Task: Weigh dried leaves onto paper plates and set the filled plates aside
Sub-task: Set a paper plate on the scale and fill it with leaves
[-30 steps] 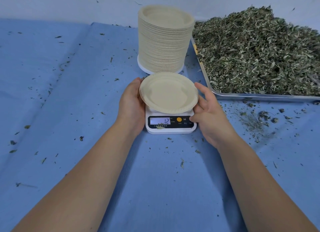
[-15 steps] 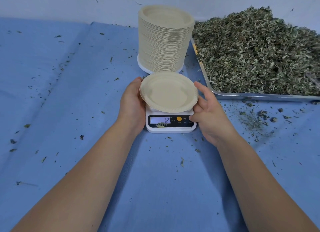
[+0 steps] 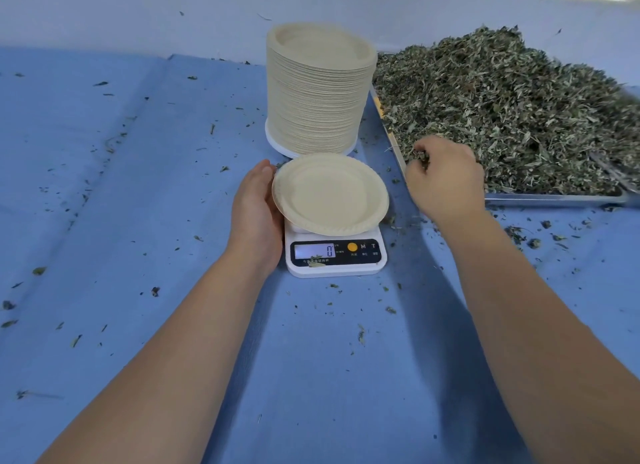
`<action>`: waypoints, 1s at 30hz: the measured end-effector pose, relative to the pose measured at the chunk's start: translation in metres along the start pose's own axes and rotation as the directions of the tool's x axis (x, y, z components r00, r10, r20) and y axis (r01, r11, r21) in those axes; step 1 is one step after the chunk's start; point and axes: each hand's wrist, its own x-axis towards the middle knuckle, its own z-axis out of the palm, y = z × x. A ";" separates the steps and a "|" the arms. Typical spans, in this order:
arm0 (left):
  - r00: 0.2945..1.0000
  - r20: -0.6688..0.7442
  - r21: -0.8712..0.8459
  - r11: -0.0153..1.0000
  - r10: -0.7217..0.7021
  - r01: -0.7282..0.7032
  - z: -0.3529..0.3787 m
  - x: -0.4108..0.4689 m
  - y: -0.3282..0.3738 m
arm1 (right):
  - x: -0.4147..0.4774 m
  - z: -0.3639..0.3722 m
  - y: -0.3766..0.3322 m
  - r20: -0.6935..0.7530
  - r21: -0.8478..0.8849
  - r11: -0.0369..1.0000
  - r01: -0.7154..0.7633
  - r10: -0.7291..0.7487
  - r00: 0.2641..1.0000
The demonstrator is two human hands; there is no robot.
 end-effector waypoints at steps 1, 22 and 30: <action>1.000 0.012 0.003 1.000 -0.008 0.008 -0.002 0.002 -0.001 | 0.008 0.003 0.002 0.092 -0.117 0.993 -0.028 0.039 0.995; 0.999 -0.006 -0.083 0.995 -0.054 0.053 -0.004 0.005 0.001 | 0.047 0.009 0.020 0.041 0.098 0.991 -0.086 0.082 0.996; 0.997 -0.038 -0.122 0.991 -0.064 0.059 -0.005 0.009 0.000 | 0.051 0.010 0.008 0.076 0.132 0.989 -0.067 0.058 0.995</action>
